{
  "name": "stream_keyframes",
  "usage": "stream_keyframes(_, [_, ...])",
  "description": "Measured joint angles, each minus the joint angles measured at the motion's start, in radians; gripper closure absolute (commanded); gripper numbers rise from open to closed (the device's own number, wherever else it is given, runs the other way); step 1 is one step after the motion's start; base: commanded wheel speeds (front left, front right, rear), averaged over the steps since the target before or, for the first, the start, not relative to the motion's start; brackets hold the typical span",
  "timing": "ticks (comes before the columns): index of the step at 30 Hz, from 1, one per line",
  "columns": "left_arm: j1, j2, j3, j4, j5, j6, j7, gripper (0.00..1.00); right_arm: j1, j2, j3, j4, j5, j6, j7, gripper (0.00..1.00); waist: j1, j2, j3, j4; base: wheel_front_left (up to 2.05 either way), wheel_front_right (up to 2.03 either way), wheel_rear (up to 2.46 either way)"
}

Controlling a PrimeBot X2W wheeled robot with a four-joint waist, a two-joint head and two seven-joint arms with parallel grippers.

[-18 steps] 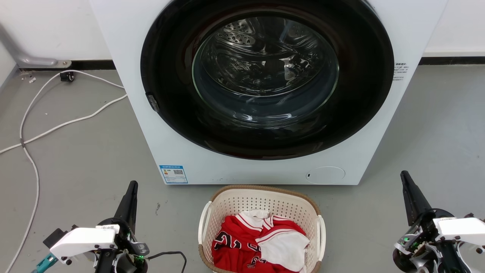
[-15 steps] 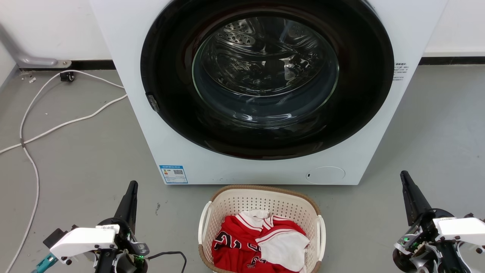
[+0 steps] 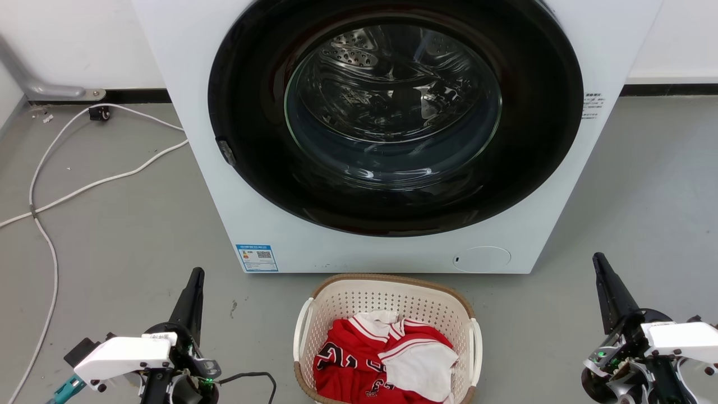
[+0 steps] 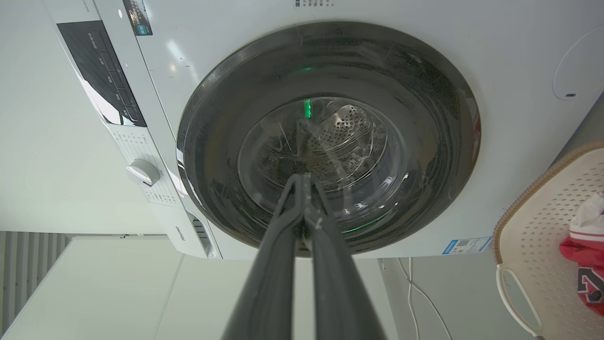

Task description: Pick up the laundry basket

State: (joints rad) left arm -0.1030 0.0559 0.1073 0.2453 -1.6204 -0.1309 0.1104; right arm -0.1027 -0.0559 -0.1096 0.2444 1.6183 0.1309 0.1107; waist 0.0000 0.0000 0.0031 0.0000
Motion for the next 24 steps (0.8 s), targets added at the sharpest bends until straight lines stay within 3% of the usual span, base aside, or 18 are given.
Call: stream_keyframes(24, [0.000,-0.002,0.002,0.000,0.003,0.000,0.001,1.00,0.000,0.001,-0.002,0.000,0.000,0.000,0.002,1.00,0.0000,0.0000,0.000,0.000,0.00,0.00,0.00])
